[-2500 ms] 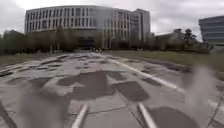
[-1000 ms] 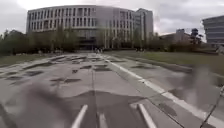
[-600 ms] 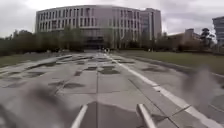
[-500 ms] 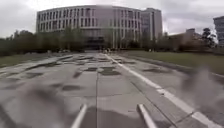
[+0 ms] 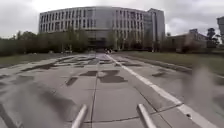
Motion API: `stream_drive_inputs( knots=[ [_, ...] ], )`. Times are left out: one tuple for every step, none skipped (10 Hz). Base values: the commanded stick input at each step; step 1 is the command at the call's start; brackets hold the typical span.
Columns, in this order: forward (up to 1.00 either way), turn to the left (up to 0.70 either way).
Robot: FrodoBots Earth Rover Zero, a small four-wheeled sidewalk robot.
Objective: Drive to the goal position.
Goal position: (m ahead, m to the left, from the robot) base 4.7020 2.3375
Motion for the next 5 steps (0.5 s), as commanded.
stream_drive_inputs(
  knots=[
    [1.00,-0.27],
    [1.00,-0.27],
    [1.00,-0.27],
    [1.00,-0.19],
    [1.00,-0.04]
  ],
)
